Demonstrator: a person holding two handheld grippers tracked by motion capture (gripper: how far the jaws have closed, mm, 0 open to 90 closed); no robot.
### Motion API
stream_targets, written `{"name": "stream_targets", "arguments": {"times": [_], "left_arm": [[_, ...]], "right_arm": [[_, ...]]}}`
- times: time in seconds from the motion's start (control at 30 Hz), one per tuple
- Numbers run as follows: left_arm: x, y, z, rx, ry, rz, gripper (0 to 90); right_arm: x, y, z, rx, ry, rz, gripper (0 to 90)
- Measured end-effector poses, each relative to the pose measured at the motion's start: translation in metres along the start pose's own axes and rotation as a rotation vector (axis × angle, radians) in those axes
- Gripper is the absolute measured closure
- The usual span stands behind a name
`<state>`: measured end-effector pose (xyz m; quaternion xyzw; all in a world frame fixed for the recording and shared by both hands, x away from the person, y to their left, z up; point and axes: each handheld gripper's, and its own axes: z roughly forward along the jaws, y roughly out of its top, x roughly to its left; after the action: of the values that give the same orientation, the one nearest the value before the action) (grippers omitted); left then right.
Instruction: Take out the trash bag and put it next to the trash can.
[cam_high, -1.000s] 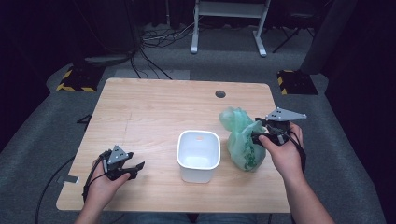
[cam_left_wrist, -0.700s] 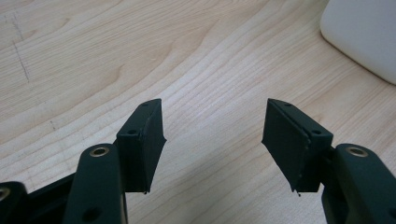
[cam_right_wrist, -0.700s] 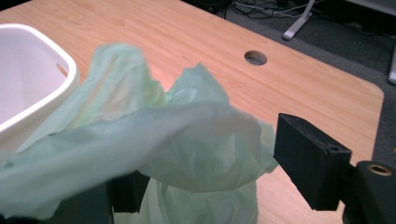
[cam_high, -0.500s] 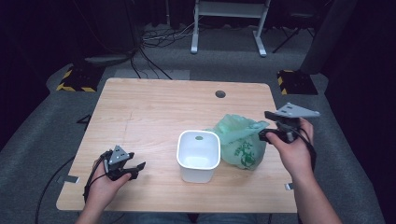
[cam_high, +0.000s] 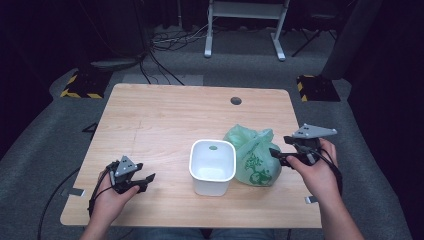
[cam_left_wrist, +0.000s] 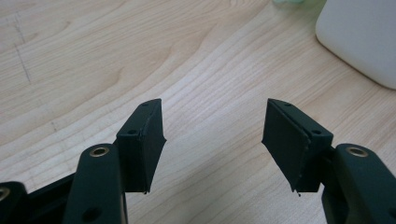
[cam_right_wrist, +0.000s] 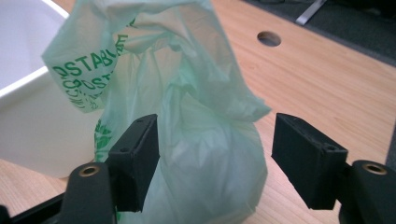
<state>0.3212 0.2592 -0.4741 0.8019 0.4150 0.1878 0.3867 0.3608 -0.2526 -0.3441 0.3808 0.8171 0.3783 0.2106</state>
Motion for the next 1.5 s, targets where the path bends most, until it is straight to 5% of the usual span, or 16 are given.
{"name": "stream_targets", "arguments": {"times": [0.2,0.53,1.03,1.5], "left_arm": [[0.001,-0.001,-0.004,0.0,0.007,-0.002,38.3],[0.009,-0.008,-0.013,0.001,0.026,-0.023,36.2],[0.023,-0.019,-0.022,-0.007,0.052,-0.035,32.6],[0.035,-0.029,-0.022,0.035,0.069,-0.028,28.1]], "right_arm": [[-0.009,-0.02,-0.019,-0.053,-0.021,0.036,30.9],[-0.025,-0.06,-0.021,-0.043,-0.056,0.089,28.3],[-0.037,-0.117,0.001,0.013,-0.069,0.147,25.3],[-0.039,-0.155,0.025,0.063,-0.069,0.182,21.2]]}}
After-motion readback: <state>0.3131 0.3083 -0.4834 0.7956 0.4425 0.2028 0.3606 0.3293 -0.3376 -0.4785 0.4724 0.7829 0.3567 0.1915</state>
